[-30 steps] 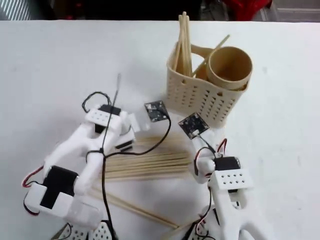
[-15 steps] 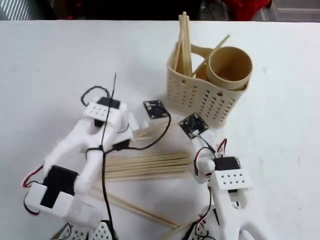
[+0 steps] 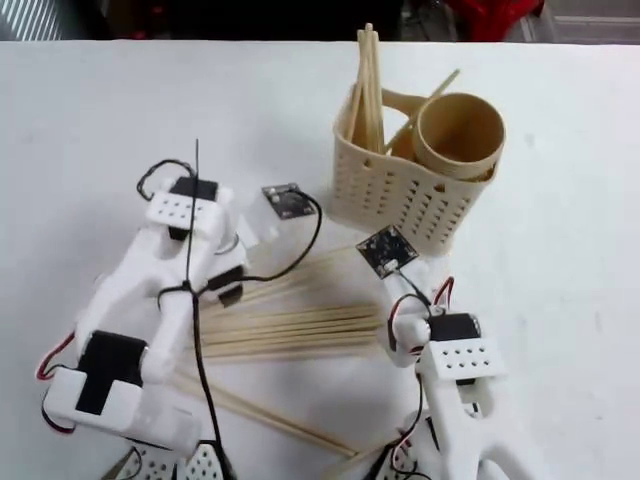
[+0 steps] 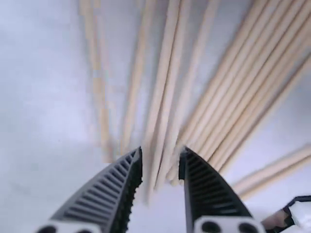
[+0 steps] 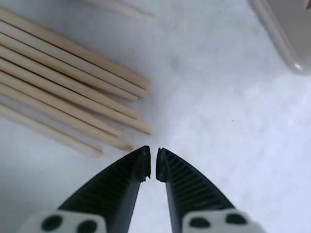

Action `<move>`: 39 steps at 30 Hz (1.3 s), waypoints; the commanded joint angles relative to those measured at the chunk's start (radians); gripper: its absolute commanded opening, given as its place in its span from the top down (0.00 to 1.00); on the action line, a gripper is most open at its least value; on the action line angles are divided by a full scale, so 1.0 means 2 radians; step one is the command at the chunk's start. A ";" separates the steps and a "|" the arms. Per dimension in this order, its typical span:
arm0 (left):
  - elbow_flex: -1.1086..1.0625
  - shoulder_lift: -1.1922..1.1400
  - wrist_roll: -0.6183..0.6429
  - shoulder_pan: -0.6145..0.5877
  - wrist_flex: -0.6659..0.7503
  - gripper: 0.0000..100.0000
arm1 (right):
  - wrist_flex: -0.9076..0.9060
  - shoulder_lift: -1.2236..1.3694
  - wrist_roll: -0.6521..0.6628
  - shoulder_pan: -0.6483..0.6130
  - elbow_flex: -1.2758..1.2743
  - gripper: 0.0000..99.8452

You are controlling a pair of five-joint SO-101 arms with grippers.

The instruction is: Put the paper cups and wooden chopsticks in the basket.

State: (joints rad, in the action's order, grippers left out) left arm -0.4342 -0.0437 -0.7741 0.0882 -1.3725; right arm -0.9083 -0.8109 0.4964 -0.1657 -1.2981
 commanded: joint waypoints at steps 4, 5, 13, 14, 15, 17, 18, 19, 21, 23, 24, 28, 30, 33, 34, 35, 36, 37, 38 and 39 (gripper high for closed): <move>0.020 0.017 0.008 -0.008 0.075 0.86 | 0.007 -0.009 0.002 0.002 0.000 0.96; 0.017 0.017 0.008 -0.008 0.096 0.86 | 0.007 -0.009 0.002 0.001 0.000 0.96; 0.002 0.013 0.008 -0.010 0.209 0.85 | 0.007 -0.010 0.002 0.003 0.000 0.96; 0.007 0.003 0.008 -0.010 0.212 0.85 | 0.007 -0.010 0.002 0.003 0.000 0.96; 0.010 -0.011 0.005 -0.011 0.219 0.85 | 0.007 -0.010 0.002 0.003 0.000 0.96; 0.031 -0.053 0.005 -0.016 0.229 0.85 | 0.007 -0.010 0.002 0.003 0.000 0.96; 0.044 -0.079 0.005 -0.020 0.229 0.85 | 0.007 -0.010 0.002 0.003 0.000 0.96; 0.061 -0.106 0.005 -0.022 0.228 0.85 | 0.007 -0.010 0.002 0.003 0.000 0.96; 0.096 -0.153 0.005 -0.024 0.200 0.85 | 0.007 -0.010 0.002 0.003 0.000 0.96; 0.143 -0.184 0.008 -0.025 0.157 0.86 | 0.007 -0.010 0.002 0.003 0.000 0.96; 0.165 -0.195 0.008 -0.025 0.137 0.86 | 0.007 -0.010 0.002 0.003 0.000 0.96; 0.225 -0.239 0.008 -0.025 0.085 0.93 | 0.007 -0.010 0.002 0.003 0.000 0.96; 0.252 -0.257 0.009 -0.032 0.062 0.98 | 0.007 -0.010 0.002 0.003 0.000 0.96; 0.289 -0.265 0.025 -0.054 0.025 0.98 | 0.007 -0.010 0.002 0.003 0.000 0.96; 0.305 -0.260 0.031 -0.067 0.011 0.98 | 0.007 -0.010 0.002 0.003 0.000 0.96; 0.323 -0.251 0.038 -0.081 -0.002 0.98 | 0.007 -0.010 0.002 0.003 0.000 0.96; 0.341 -0.240 0.043 -0.094 -0.015 0.98 | 0.007 -0.010 0.002 0.003 0.000 0.96; 0.360 -0.226 0.047 -0.105 -0.027 0.98 | 0.007 -0.010 0.002 0.003 0.000 0.96; 0.379 -0.208 0.048 -0.115 -0.042 0.98 | 0.007 -0.010 0.002 0.003 0.000 0.96; 0.397 -0.188 0.051 -0.121 -0.060 0.98 | 0.007 -0.010 0.002 0.003 0.000 0.96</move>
State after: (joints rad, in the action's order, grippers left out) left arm 0.1979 -0.5623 -0.7081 -0.0744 -1.3894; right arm -0.9083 -0.8109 0.4964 -0.1657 -1.3042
